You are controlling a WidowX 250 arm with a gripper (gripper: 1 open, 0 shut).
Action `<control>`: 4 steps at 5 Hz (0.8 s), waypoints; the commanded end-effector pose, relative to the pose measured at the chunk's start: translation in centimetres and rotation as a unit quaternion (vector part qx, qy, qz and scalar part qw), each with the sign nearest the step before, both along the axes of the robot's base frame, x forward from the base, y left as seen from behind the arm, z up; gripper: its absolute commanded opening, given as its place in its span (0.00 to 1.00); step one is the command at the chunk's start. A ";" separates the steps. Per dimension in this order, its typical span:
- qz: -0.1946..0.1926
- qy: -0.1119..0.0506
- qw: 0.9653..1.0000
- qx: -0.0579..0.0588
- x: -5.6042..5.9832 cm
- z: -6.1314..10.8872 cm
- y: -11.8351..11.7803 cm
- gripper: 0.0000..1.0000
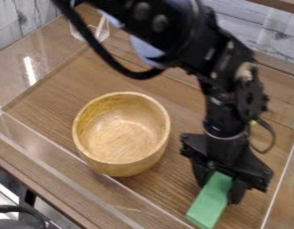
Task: Remove the green object from the brown bowl and put it on the table
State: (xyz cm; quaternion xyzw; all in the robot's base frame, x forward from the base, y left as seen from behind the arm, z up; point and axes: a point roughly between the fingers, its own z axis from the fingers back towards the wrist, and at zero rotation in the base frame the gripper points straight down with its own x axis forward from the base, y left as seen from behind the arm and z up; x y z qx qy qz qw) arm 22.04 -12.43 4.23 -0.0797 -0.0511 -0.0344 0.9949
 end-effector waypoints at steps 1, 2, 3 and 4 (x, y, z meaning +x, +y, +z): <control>-0.059 -0.021 0.998 -0.023 1.7 -1.2 -0.7 0.00; -0.099 -0.020 0.994 -0.028 2.4 -1.4 -0.4 0.00; -0.081 -0.020 0.996 -0.032 2.0 -1.2 -0.5 0.00; -0.062 -0.020 0.997 -0.035 1.6 -1.0 -0.7 0.00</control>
